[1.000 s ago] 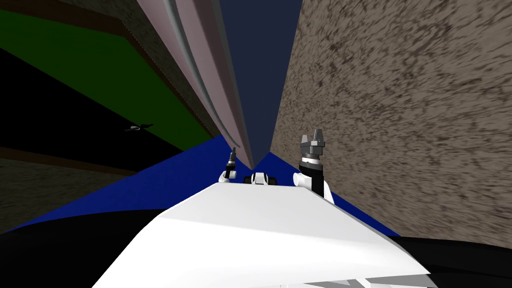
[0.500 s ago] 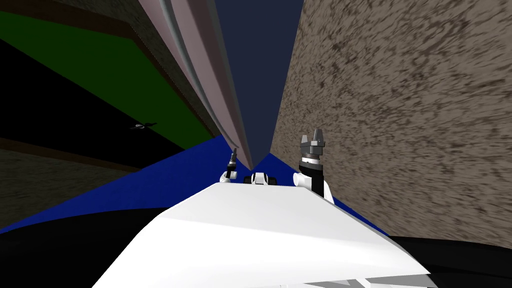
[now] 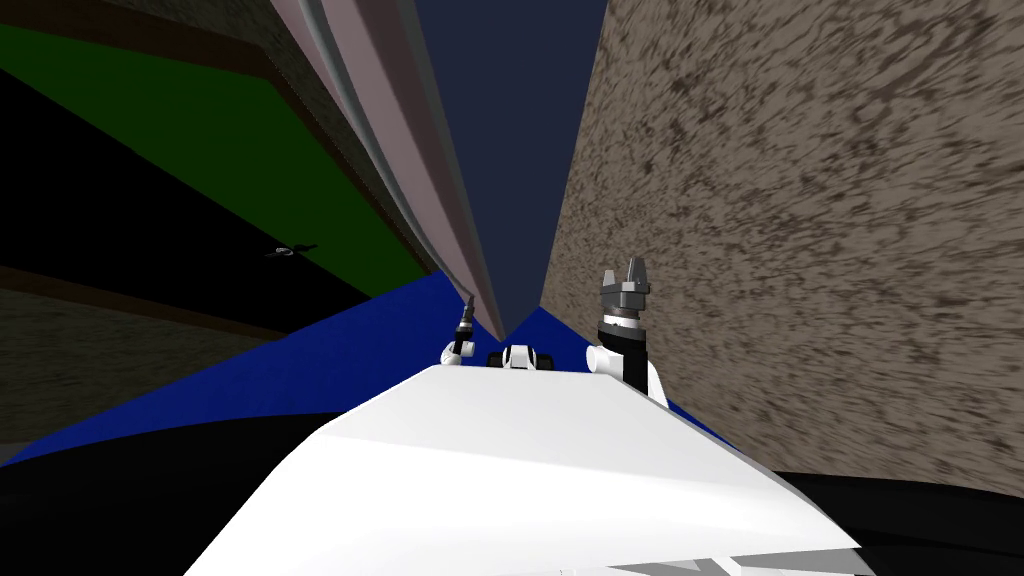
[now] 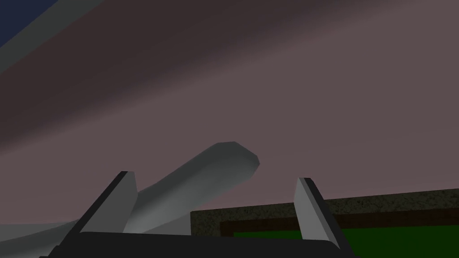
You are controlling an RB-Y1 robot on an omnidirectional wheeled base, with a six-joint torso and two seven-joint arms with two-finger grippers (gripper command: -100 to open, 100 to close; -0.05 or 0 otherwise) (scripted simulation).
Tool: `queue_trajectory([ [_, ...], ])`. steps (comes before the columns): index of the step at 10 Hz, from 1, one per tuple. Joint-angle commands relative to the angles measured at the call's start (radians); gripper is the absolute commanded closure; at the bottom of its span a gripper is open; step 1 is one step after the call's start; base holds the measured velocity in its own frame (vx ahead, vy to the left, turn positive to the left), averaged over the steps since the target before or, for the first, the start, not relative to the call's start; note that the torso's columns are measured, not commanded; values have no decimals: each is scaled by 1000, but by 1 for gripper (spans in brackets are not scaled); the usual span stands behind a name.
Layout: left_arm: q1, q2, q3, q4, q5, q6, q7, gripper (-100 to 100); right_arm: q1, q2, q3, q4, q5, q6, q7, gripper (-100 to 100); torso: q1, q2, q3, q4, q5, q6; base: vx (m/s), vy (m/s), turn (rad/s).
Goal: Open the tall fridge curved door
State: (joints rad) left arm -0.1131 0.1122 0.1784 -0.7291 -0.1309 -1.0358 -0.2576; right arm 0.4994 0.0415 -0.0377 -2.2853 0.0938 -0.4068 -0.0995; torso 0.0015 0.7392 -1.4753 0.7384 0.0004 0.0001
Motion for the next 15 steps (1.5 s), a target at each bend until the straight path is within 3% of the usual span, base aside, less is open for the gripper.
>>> queue_trajectory([
  [1, -27, 11, 0, -18, 3, 47, 8, -100, 0, 0, 0, 0, 0, 0, 0, 0, -1, -1, 0, 0, 0, 0, 11, -14, 6],
  [2, -17, 9, 0, -15, 2, 32, 6, -100, 0, 0, 0, 0, 0, 0, 0, 0, -1, -1, -1, 0, 0, 0, 5, -6, 0],
  [3, 7, -2, -1, -9, -1, 4, 0, 100, 0, 0, 0, 0, 0, 0, 0, 0, -1, -1, -1, -1, 0, 0, -6, 14, -8],
  [5, -5, -1, 0, 8, 0, -6, -2, 100, 0, 0, 0, 0, 0, 0, 0, 0, 1, -3, -1, -2, 1, -1, -16, 7, -5],
  [6, -19, 25, -1, 1, -8, 25, 2, -100, 0, 0, 0, 0, 0, 0, 0, 0, 0, -4, -2, -1, 0, 0, -41, -21, -31],
  [15, -107, 170, -5, -15, -45, 197, 22, -100, 0, 0, 0, 0, 0, 0, 0, 0, -2, -1, -1, 0, 0, 0, -57, -44, -26],
])
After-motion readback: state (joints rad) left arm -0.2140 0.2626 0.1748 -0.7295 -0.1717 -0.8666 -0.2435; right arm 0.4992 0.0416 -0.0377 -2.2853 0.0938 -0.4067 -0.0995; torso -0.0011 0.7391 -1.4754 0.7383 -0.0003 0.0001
